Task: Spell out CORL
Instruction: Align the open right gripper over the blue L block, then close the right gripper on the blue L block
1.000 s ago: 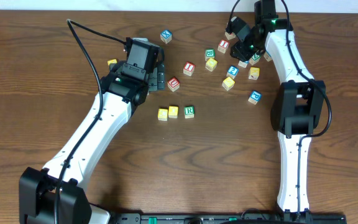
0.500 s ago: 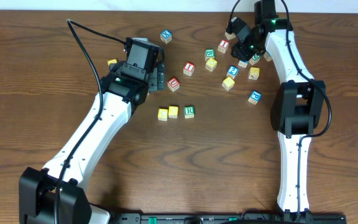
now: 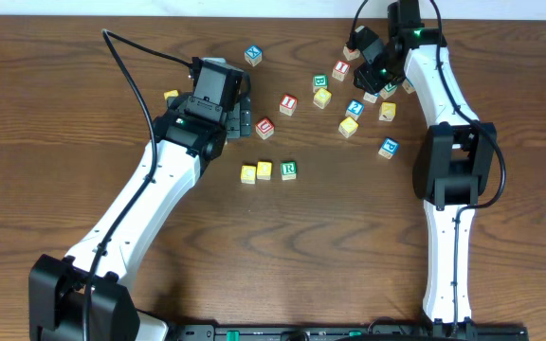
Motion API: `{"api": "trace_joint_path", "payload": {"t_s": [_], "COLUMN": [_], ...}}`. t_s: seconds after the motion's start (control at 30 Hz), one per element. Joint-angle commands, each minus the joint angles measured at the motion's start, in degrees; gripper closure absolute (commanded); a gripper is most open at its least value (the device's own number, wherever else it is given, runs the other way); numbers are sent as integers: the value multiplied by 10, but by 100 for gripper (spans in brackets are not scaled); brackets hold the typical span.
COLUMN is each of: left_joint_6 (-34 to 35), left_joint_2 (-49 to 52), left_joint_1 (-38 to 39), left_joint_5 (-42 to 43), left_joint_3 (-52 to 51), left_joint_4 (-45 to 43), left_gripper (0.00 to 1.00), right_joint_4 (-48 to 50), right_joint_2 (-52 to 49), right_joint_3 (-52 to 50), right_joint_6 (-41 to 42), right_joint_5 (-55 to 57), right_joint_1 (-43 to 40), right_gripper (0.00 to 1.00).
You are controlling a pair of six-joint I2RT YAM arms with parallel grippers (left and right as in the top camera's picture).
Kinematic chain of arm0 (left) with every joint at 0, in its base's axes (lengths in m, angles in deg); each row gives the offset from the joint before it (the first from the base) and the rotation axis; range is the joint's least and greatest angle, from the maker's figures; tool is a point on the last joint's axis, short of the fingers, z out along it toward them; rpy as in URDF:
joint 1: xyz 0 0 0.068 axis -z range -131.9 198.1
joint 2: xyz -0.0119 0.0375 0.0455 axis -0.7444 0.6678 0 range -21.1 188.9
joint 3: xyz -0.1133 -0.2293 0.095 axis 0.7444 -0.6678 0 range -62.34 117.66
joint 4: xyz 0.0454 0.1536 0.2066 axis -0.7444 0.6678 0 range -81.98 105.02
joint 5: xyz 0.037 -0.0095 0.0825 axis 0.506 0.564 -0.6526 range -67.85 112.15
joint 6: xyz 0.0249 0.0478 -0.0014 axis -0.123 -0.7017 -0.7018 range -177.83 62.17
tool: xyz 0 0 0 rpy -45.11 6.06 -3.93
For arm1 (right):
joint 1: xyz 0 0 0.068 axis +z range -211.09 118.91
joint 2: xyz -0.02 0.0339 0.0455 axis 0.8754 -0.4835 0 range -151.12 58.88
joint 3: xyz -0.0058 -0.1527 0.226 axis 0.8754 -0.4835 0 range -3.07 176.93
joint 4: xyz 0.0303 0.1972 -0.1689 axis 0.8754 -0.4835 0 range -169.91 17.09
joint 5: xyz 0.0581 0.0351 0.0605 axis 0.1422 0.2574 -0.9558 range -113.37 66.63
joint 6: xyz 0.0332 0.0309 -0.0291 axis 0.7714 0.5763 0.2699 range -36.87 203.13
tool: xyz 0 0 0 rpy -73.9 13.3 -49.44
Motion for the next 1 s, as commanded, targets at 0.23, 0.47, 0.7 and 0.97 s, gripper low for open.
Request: {"api": "trace_joint_path", "payload": {"t_s": [0.23,0.47,0.7,0.97], "left_joint_6": [-7,-7,-7,-8], "left_joint_2": [-3,-3,-3,-3], "left_joint_1": [-1,-1,-1,-1], "left_joint_5": [-8,-8,-8,-8], "left_joint_3": [2,2,2,2], "left_joint_4": [2,2,1,1], "left_gripper": [2,2,2,2], "right_joint_4": [2,2,2,2], "right_joint_2": [-13,-13,-13,-13], "right_joint_3": [5,5,5,5], "right_joint_6": [24,24,24,25], "right_joint_5": [2,2,2,2], "right_joint_1": [-1,2,7,14], "right_gripper": [62,67,68,76]}}
